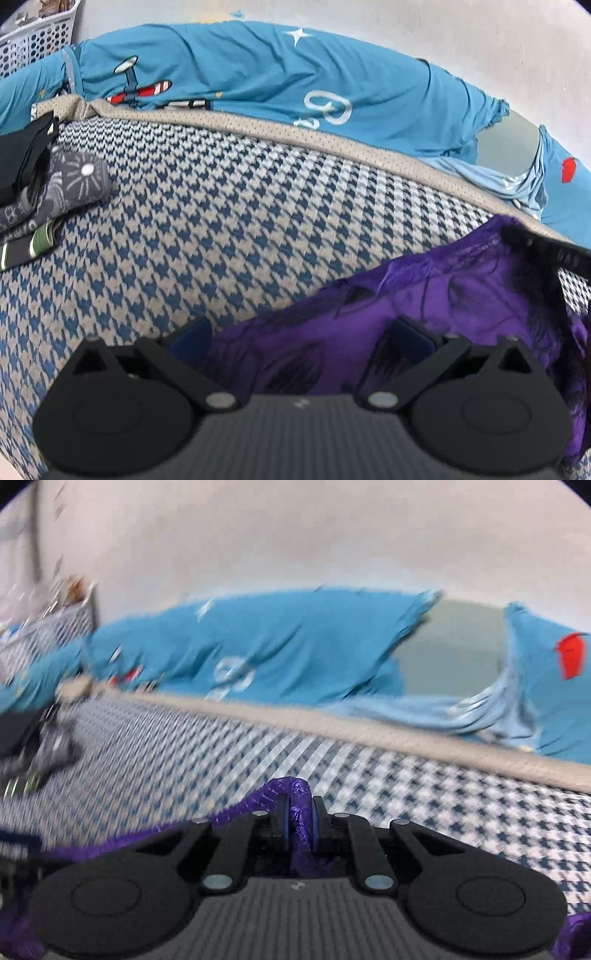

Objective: Fold clothes
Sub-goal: 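Lift the gripped purple garment edge with the right gripper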

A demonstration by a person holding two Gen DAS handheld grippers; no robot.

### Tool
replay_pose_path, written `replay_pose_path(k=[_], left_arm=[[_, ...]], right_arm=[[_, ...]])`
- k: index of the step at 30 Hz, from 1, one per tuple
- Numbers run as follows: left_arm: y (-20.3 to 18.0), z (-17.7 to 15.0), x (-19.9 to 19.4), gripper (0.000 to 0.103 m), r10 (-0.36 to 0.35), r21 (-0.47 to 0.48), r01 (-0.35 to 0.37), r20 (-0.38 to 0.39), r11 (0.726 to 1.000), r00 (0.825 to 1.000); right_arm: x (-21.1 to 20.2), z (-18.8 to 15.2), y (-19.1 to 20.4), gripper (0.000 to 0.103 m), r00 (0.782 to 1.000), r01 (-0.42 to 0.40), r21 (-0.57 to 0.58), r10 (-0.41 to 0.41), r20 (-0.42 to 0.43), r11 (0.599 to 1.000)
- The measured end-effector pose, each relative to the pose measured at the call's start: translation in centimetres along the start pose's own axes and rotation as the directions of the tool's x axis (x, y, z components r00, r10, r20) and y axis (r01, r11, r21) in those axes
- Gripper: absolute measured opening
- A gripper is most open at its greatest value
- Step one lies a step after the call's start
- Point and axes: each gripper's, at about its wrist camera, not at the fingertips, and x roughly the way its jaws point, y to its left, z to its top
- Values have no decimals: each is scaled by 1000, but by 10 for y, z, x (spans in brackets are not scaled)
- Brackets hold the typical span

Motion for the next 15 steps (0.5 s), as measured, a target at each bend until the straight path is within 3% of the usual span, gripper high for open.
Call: replay_pose_path(k=[3,6,11,12,15], left_arm=[[-4,5,-1,103,13,-2,-13,33,1000,999],[-7,10,-4,103,14,-13,-13,62,1000,998],[-10,14,-4,103,18,-16,-17,88,1000,996],[-10,14,-1,103,25,-15,-24,82,1000,996],[-10,14,3,103,29,-25,-27,67,999,997]], right_arm=[[-8,13,-11,11,993,87,41,-90,80,995],[-17,22,-26,11,967,184,105,-200,158,977],[-33,30,-46,12,866,373,201,-418,276,906],[-32,30,-51,14,858,386,220,-436,272,896],[-21,28,-66,17,880,401,237,-444,169,885]])
